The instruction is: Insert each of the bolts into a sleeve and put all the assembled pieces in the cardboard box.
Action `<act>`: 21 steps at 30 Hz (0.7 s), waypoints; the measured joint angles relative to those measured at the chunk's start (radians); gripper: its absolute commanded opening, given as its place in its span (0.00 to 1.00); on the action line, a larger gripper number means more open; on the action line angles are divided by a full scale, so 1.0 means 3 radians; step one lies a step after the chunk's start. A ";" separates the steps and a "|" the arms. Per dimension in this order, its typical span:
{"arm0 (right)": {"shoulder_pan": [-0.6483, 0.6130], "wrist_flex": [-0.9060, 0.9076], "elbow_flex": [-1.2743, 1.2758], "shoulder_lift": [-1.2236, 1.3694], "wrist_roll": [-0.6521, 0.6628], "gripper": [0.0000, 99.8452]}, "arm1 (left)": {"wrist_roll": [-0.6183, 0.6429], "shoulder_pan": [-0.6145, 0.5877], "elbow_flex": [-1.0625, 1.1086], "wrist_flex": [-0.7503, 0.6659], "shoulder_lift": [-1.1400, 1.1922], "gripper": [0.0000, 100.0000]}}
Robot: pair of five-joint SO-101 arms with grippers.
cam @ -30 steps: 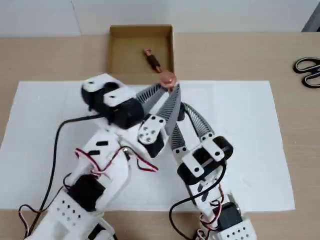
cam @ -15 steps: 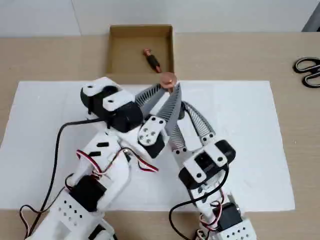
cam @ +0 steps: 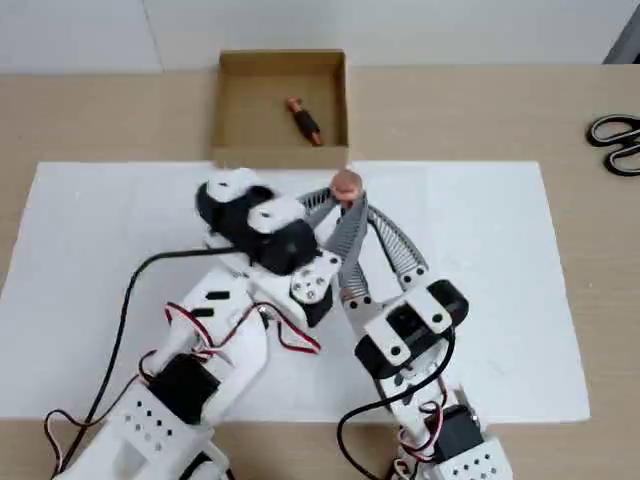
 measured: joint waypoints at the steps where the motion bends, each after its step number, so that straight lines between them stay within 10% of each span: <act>1: 0.0000 0.0005 0.0000 0.0005 0.0000 0.00 | -0.0072 0.0000 -0.0041 0.0113 0.0000 0.11; 14: 0.0010 0.0041 0.0000 0.0000 0.0000 0.00 | -0.0363 -0.0312 -0.0604 0.0491 0.0000 0.21; 21: 0.0010 0.0895 0.0000 0.0000 0.0000 0.00 | -0.0563 -0.0890 -0.1043 0.0491 -0.0102 0.00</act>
